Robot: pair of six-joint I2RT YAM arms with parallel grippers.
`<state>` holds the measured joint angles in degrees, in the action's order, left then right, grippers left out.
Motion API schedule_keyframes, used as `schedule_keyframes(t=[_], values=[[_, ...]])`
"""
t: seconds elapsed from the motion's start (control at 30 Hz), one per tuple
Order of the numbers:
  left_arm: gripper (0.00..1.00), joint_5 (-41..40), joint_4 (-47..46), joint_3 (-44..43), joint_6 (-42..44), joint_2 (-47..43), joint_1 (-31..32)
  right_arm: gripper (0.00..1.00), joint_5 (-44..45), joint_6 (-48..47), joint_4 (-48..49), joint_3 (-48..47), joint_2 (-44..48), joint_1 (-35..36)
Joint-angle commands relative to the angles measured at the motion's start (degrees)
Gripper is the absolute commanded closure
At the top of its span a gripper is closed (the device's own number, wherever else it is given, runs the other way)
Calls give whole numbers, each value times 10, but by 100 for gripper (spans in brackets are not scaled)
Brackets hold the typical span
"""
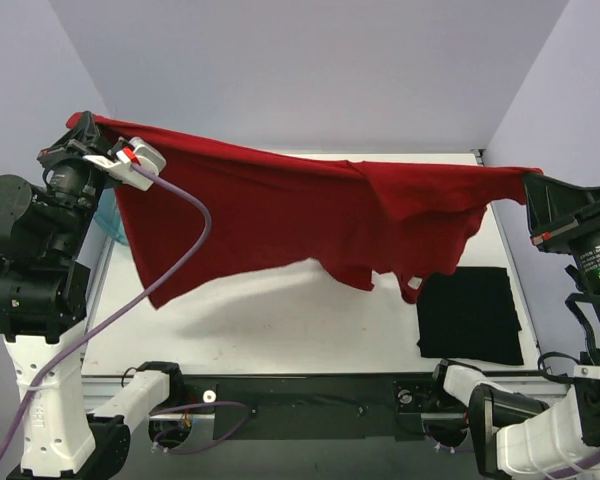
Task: Fold and stack the t-shirts
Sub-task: Flatten out the tshirt
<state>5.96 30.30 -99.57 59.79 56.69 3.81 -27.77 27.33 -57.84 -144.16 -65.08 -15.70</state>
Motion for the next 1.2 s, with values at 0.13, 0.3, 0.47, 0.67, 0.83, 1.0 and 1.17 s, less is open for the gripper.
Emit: schedule_keyframes(t=[0.13, 0.3, 0.47, 0.67, 0.83, 1.0, 1.17], values=[[100, -49, 22, -69, -14, 1, -1, 100, 240, -90, 57, 9, 50, 108], [100, -29, 49, -52, -41, 4, -2, 100, 330, -127, 79, 76, 58, 196], [100, 21, 27, -45, -98, 54, 0, 100, 263, -138, 117, 90, -49, 221], [100, -1, -44, -156, -136, 215, 25, 100, 123, 8, 252, 28, -213, 80], [100, -54, -115, -287, -139, 353, 70, 100, 83, 153, 404, -34, -320, 6], [100, -84, -116, -472, -115, 484, 87, 100, 59, 222, 499, -62, -344, -45], [100, -89, -127, -484, -74, 510, 84, 100, 15, 252, 500, -39, -316, -129]])
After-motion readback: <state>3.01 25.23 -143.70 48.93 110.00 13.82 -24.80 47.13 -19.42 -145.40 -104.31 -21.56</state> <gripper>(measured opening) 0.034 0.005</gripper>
